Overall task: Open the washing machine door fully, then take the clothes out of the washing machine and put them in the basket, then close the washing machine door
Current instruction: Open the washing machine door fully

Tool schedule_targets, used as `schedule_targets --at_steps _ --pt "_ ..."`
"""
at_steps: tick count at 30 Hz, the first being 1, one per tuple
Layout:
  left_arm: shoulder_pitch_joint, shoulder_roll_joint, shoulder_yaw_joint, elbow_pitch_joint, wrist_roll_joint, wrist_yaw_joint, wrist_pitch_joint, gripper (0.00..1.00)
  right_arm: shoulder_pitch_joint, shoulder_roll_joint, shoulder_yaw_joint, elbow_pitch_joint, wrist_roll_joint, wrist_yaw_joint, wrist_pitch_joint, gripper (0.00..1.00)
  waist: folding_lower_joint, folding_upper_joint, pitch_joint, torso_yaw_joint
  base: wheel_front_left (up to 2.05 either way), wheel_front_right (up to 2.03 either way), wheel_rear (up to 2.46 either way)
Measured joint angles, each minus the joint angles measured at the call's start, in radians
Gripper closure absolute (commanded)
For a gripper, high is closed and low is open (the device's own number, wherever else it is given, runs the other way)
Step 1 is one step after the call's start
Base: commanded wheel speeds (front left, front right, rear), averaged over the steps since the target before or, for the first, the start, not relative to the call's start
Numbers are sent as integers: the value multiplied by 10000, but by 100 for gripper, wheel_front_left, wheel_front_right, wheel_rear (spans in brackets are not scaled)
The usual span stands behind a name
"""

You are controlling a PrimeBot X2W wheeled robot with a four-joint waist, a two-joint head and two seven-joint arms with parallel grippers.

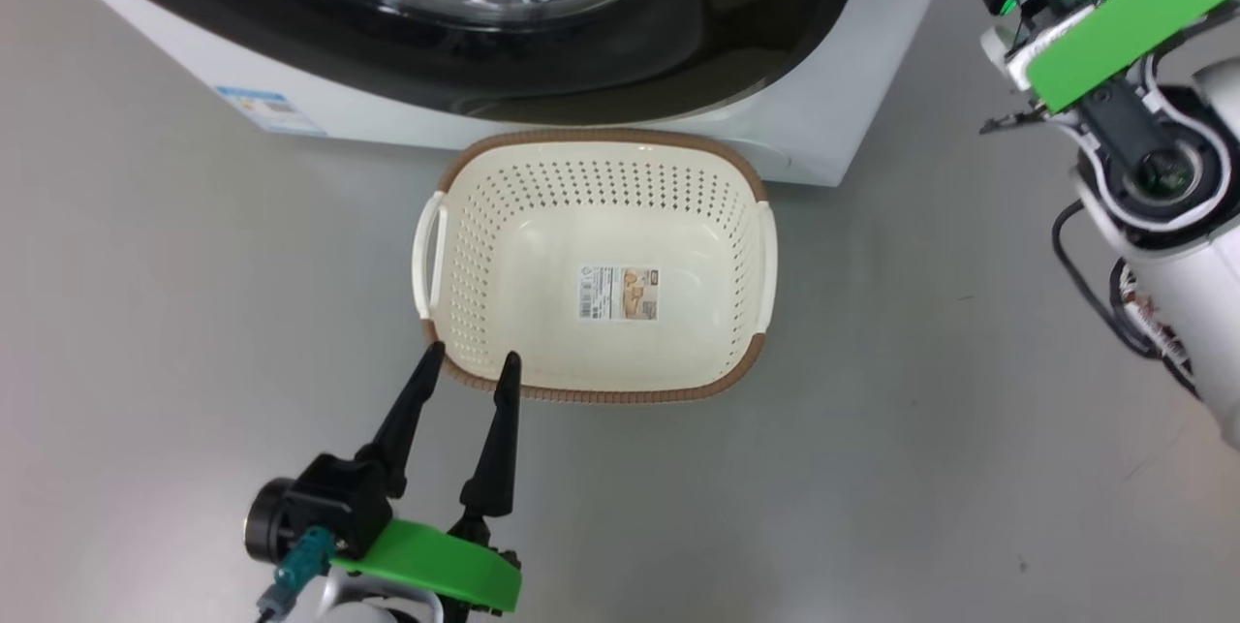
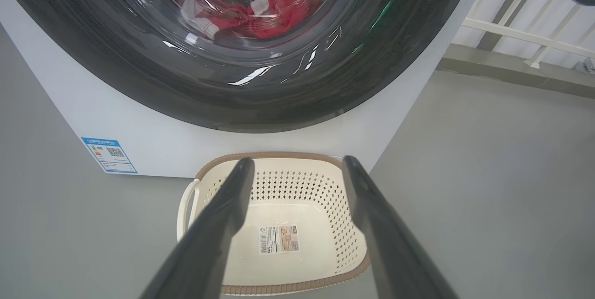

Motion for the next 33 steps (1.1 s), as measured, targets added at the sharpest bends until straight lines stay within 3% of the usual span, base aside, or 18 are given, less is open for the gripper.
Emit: schedule_targets --at_steps 13,25,33 --pt "-299 -8 -274 8 -286 0 -2 0 -837 -313 -268 869 882 0 1718 100 0 0 594 587 0 0 0" --pt "-484 -19 -504 38 -451 77 -2 0 -1224 -261 -472 1304 821 -8 2184 100 0 0 762 894 0 0 0" --pt "-477 -21 -449 96 -447 79 -2 0 -961 -155 -35 1296 512 -71 2554 100 0 0 371 827 0 0 0"
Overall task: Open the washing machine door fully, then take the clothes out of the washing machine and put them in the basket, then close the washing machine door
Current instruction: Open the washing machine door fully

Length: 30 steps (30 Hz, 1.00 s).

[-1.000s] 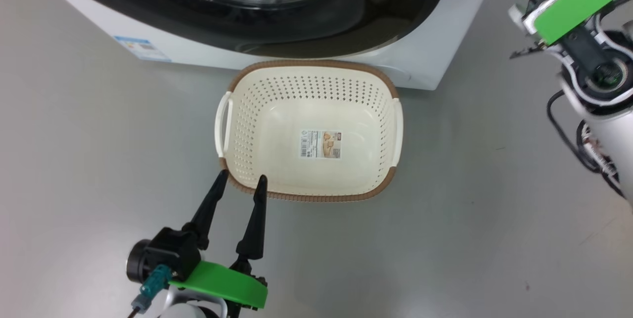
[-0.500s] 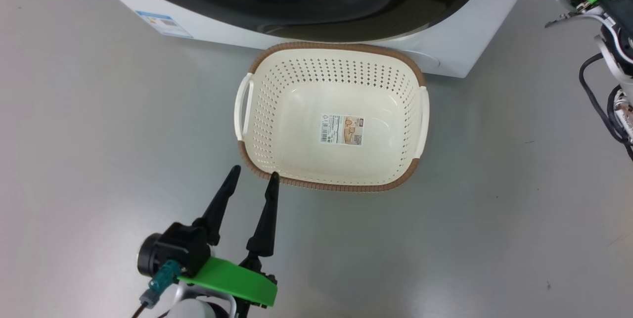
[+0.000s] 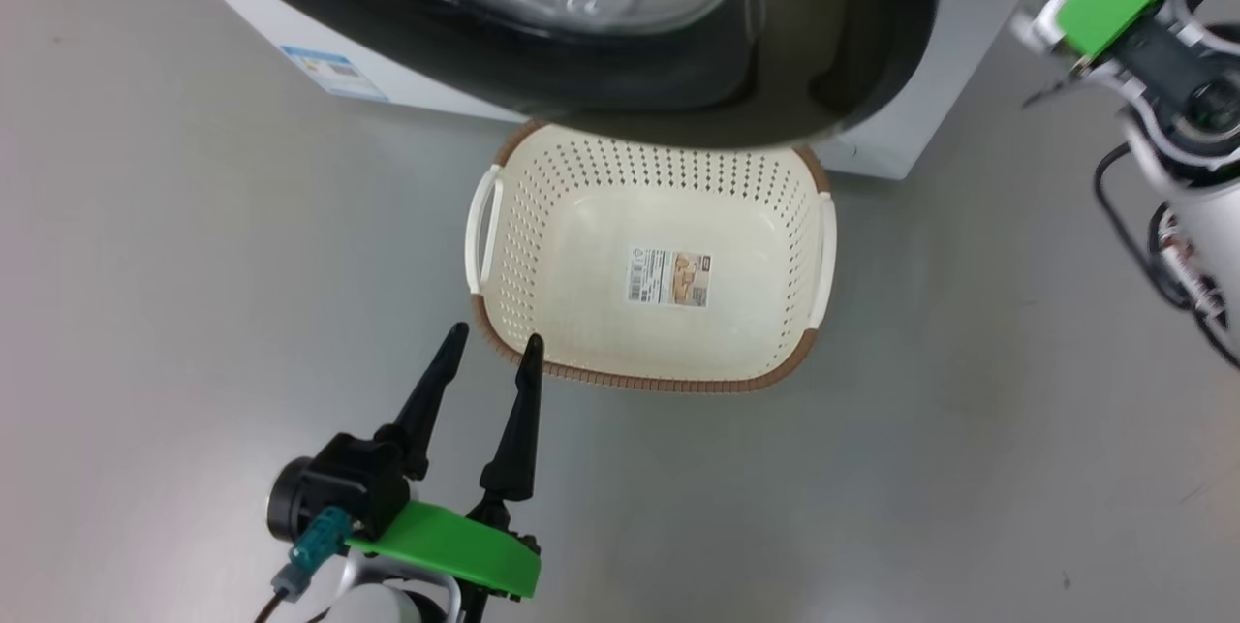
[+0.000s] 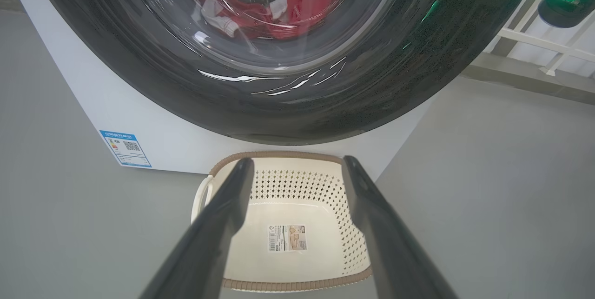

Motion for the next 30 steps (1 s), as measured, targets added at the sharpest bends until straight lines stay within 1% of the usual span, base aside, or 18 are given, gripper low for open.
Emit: schedule_targets --at_steps 6,20,30 --pt "98 -2 86 42 54 -2 0 0 627 159 221 -148 -8 -2 19 100 0 0 -442 -111 0 0 0" --pt "899 10 476 56 370 -46 0 0 2313 637 679 -1057 61 -2 508 100 0 0 -1627 -366 0 0 0" --pt "1060 13 500 12 370 -84 2 0 2699 765 788 -1348 79 0 792 100 0 0 -1781 -423 0 0 0"
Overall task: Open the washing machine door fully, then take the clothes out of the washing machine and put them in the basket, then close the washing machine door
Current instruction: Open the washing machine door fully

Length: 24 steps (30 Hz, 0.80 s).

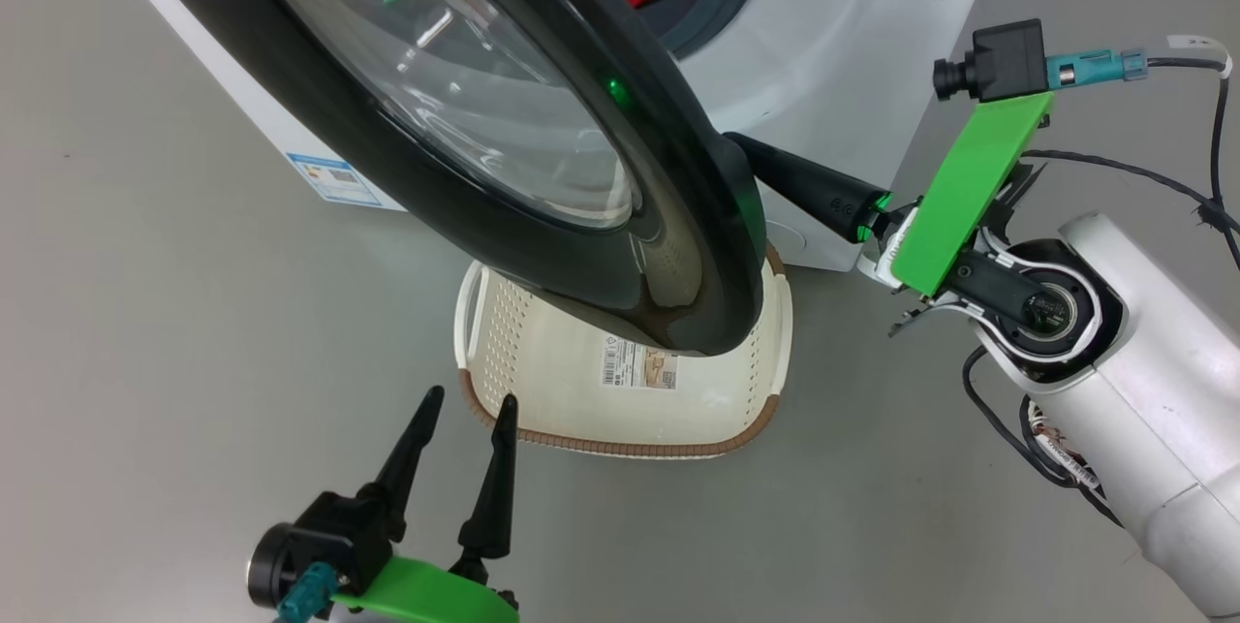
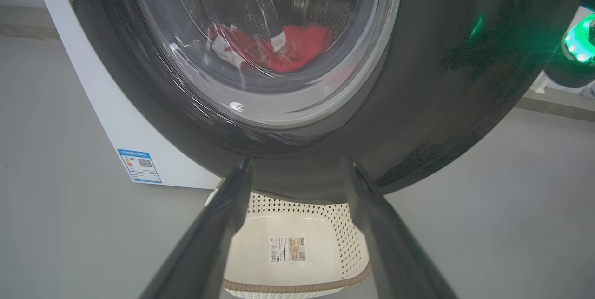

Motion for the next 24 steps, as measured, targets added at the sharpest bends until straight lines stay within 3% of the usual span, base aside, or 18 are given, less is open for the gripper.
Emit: schedule_targets --at_steps 8,11,16,21,22,24 --pt "12 0 52 2 44 -6 0 0 58 73 -113 23 -366 0 -393 100 0 0 -104 -34 0 0 0" --pt "12 0 128 4 192 -10 0 0 214 67 -234 44 -514 0 -725 91 0 0 -145 -73 0 0 0" --pt "12 2 349 33 372 -198 -2 0 593 -105 -349 142 -525 0 -1147 86 0 0 -297 -192 0 0 0" --pt "37 2 665 71 541 -291 -2 0 1406 -274 -343 163 -522 0 -1444 56 0 0 -508 -385 0 0 0" --pt "49 2 729 71 548 -305 0 0 1600 -307 -341 150 -520 0 -1505 32 0 0 -550 -437 0 0 0" --pt "123 6 830 63 616 -376 -2 0 1956 -364 -349 136 -520 0 -1693 0 0 0 -614 -551 0 0 0"
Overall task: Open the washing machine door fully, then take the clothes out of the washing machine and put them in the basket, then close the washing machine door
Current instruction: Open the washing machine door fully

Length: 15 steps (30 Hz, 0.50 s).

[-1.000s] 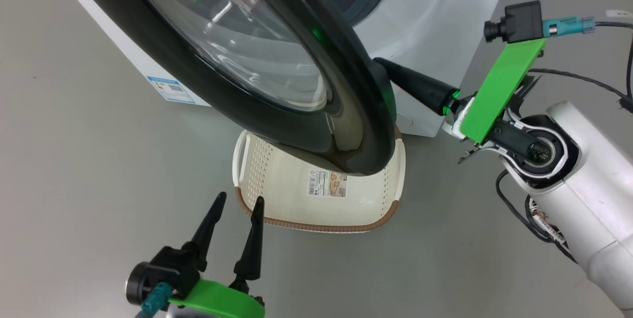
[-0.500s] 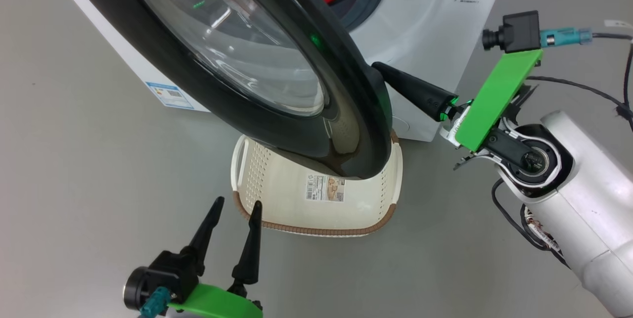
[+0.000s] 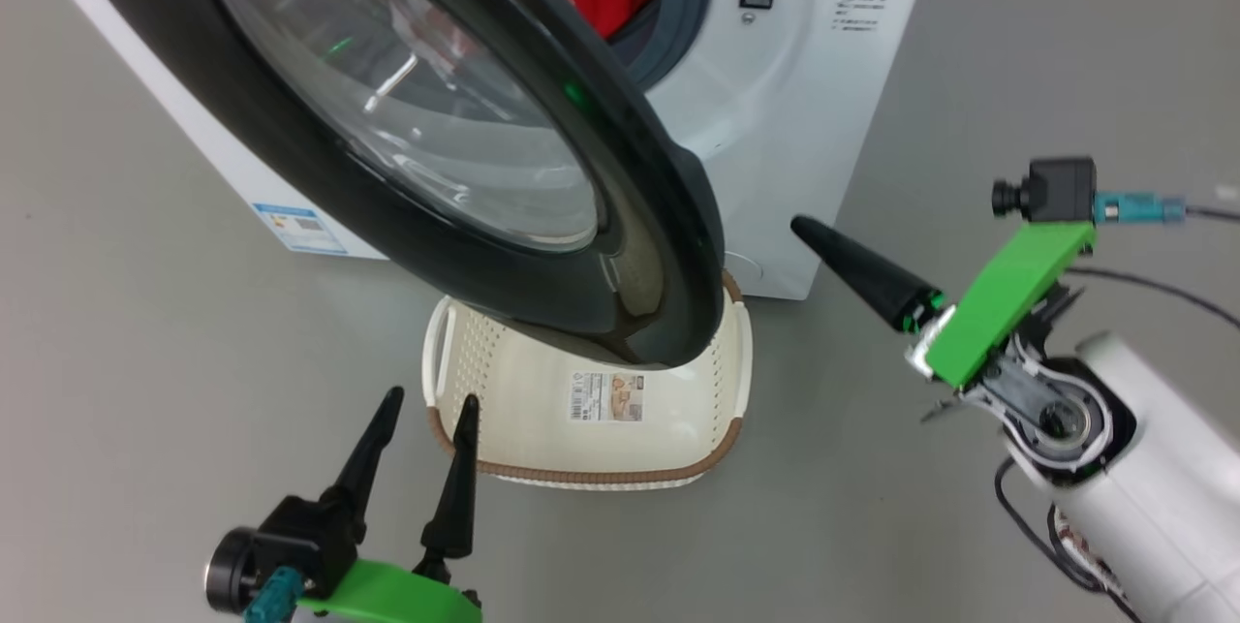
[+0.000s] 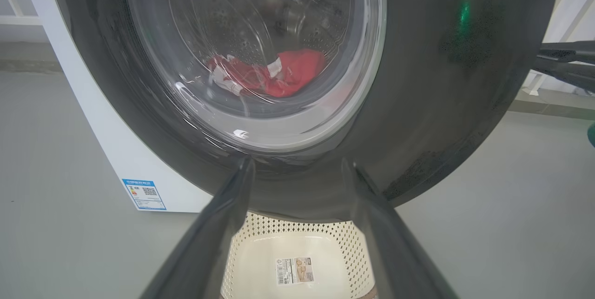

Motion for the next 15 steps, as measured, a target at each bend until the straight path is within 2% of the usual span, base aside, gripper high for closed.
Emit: schedule_targets --at_steps 15 --pt "494 0 546 -36 263 -77 2 0 2412 -109 -174 56 100 0 -1235 0 0 0 -383 -859 0 0 0"
